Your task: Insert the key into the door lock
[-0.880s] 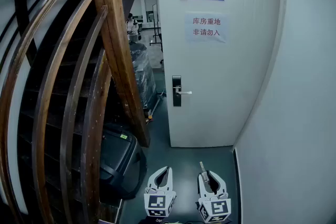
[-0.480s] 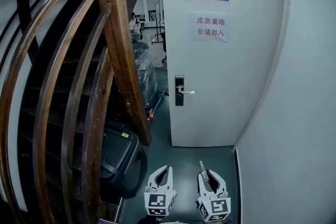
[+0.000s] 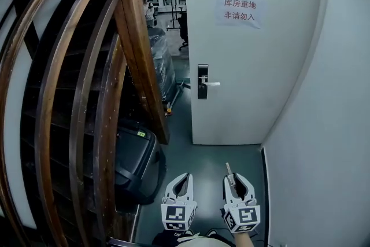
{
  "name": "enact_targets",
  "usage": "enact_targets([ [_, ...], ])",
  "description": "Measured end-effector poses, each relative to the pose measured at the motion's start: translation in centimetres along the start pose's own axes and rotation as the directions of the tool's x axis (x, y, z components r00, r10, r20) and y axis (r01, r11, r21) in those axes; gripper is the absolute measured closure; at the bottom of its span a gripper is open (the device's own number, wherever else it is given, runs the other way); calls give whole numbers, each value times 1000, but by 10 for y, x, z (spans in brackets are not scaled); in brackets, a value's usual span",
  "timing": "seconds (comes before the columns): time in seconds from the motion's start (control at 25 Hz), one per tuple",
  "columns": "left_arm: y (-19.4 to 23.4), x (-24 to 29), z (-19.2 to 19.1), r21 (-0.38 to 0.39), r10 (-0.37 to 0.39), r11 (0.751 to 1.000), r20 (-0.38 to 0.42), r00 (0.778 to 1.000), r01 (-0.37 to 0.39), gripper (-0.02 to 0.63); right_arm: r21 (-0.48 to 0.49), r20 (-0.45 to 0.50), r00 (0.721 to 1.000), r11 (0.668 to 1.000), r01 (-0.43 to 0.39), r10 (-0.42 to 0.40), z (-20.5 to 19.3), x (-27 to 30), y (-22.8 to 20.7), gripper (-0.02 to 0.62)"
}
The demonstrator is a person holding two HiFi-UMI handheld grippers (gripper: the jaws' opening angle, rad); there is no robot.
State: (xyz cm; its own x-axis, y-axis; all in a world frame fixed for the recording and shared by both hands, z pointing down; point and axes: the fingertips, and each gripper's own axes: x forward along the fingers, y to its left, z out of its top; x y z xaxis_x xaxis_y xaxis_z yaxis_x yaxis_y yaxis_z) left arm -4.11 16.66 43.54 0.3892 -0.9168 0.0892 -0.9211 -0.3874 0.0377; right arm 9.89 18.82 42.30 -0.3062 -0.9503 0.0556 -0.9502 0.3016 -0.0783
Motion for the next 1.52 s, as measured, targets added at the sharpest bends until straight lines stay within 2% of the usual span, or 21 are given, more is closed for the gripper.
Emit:
enact_targets([
  [0.36,35,-4,-45,-26,-32,999,-90,995,30,601,12,-81,997,1000,15,-14,-40,22,32,479],
  [0.56,47,18,-52,-29,-30,999,-99,995,27,602,14,-109,994,1000,0,2,-50,53,28,479],
  [0.76,66,73,-48,8,-11,1000,-89,996,11,603,16,-94,995,999,-32,34,-50,116,8,479],
  [1.2,99,244,-12,63,85,995,-38,996,-82,603,53,-86,990,993,-108,112,-38,271,-63,479],
  [1.52,105,321,-35,62,94,994,-110,989,-87,601,85,-128,985,991,-108,118,-57,344,-100,479],
])
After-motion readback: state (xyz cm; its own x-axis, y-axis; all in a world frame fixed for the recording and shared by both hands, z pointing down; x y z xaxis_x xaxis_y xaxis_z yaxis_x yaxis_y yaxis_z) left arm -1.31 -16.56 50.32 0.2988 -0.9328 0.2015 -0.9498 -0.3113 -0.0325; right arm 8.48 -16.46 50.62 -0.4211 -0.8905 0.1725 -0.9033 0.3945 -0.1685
